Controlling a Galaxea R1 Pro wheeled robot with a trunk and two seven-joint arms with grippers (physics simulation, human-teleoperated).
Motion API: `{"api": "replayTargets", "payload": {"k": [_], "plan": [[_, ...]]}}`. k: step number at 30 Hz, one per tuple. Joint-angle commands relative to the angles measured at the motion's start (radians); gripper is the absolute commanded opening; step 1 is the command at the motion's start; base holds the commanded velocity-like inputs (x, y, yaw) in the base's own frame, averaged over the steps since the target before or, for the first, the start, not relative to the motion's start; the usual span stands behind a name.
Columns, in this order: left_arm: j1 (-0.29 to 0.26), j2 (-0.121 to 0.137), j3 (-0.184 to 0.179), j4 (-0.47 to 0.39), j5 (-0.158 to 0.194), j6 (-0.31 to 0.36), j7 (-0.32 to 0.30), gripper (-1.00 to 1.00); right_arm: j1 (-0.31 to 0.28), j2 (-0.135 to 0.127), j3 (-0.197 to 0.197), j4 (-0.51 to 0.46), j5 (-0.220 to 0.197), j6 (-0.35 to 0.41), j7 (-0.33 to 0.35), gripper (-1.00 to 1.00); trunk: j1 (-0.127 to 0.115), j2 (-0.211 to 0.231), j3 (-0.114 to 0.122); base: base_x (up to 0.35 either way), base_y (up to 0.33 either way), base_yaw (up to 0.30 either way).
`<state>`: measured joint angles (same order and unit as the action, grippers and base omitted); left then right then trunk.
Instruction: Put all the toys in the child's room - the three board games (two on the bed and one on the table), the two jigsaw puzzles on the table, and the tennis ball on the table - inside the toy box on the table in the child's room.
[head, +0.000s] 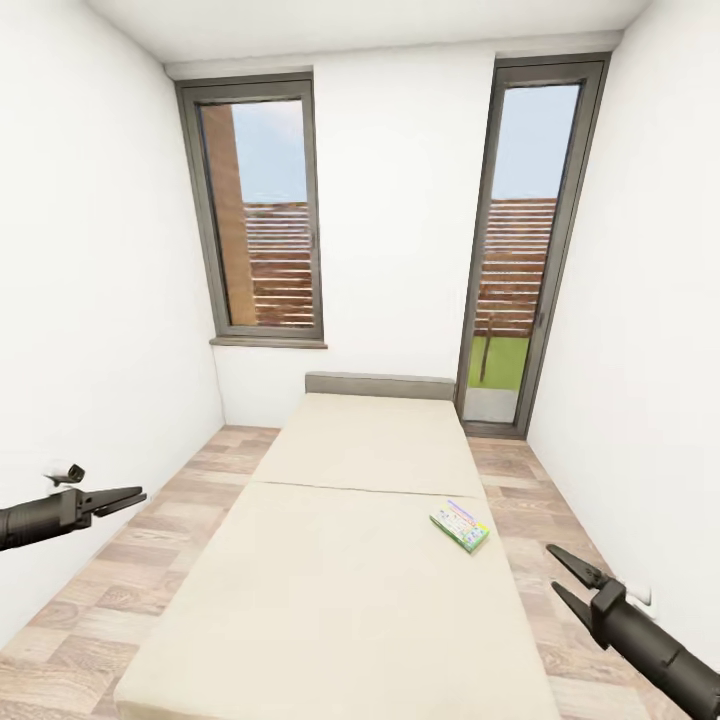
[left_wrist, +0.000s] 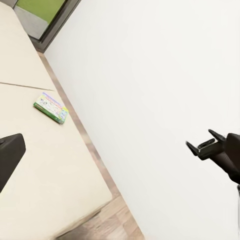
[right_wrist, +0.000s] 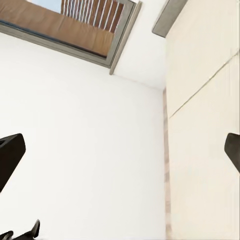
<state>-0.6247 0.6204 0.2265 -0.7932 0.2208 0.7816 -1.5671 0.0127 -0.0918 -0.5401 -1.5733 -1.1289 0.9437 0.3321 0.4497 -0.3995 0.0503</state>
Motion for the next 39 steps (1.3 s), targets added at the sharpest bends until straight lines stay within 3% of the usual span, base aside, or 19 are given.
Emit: {"api": "replayTargets", "payload": {"k": [1,5,10,14,25,39], "plan": [[0.000,-0.003,-0.005,0.000,-0.001,0.014,-0.004,1.00,-0.001,0.000,0.002,0.000,0.009,0.002,-0.028,1.00,0.000,-0.001,0.000,0.000,0.000,0.000],[-0.001,-0.023,-0.038,0.000,-0.004,0.030,-0.004,1.00,-0.004,-0.001,0.008,-0.002,0.018,0.000,-0.185,1.00,0.000,-0.001,0.000,0.000,0.000,0.000],[-0.001,-0.032,-0.057,-0.001,-0.005,0.047,-0.004,1.00,-0.006,-0.005,0.007,-0.002,0.020,0.006,-0.249,1.00,0.000,-0.001,0.000,0.000,0.000,0.000],[-0.002,-0.034,-0.064,0.000,-0.006,0.068,-0.004,1.00,-0.006,-0.007,0.006,-0.002,0.020,0.009,-0.232,1.00,0.000,-0.001,0.000,0.000,0.000,0.000],[-0.003,-0.057,-0.069,-0.001,-0.008,0.090,-0.004,1.00,0.002,-0.008,0.004,-0.003,0.023,0.005,-0.080,1.00,0.000,-0.001,0.000,0.000,0.000,0.000],[-0.003,-0.064,-0.064,-0.001,-0.006,0.079,-0.004,1.00,0.004,-0.009,-0.006,-0.004,0.023,0.008,-0.047,1.00,0.000,-0.001,0.000,0.000,-0.082,0.008]]}}
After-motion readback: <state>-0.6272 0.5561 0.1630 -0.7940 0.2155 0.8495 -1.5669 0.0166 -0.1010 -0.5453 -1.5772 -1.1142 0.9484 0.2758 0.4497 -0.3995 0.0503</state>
